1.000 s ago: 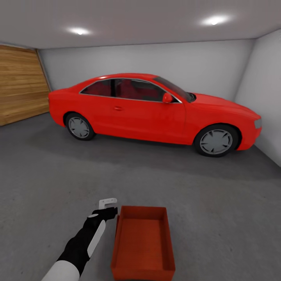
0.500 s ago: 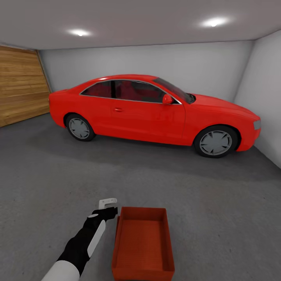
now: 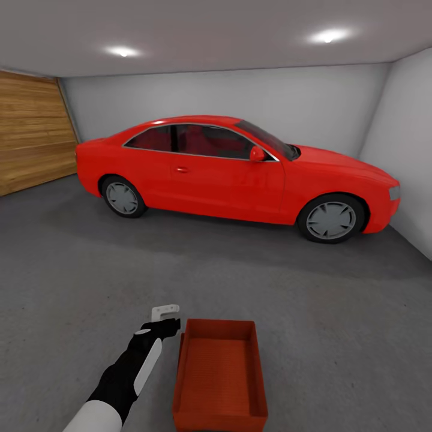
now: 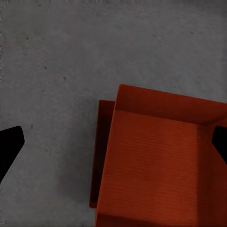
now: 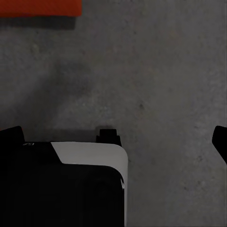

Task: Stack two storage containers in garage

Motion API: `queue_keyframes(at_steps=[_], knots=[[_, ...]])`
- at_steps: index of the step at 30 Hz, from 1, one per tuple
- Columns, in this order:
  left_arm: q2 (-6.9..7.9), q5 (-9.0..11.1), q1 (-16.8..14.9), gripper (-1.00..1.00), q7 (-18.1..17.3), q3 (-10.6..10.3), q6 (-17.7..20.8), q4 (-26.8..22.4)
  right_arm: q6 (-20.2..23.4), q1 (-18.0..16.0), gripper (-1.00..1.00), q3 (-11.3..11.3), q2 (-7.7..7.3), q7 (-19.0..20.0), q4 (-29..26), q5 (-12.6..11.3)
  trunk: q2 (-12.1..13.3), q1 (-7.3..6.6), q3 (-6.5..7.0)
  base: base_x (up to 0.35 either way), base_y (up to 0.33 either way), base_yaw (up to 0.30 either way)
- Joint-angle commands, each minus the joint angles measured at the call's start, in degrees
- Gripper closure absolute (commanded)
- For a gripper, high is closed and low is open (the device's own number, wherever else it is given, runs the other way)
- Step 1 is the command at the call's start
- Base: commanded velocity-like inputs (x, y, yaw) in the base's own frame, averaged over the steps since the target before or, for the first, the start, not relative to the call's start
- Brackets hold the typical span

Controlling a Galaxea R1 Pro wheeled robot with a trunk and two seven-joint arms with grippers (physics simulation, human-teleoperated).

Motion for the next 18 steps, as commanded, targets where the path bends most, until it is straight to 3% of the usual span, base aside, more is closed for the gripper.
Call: queue_keyframes(at_steps=[1, 18], knots=[[0.02, 0.61, -0.04, -1.0, 0.54, -0.17, 0.19, -0.08, -0.13, -0.09, -1.0, -0.03, 0.0, -0.12, 0.16, 0.13, 0.35, -0.21, 0.1, 0.0, 0.0, 0.0], [-0.04, 0.61, -0.04, -1.0, 0.51, -0.17, 0.19, -0.08, -0.13, -0.1, -1.0, -0.03, 0.0, -0.12, 0.16, 0.13, 7.17, -3.95, 3.16, 0.0, 0.0, 0.0]])
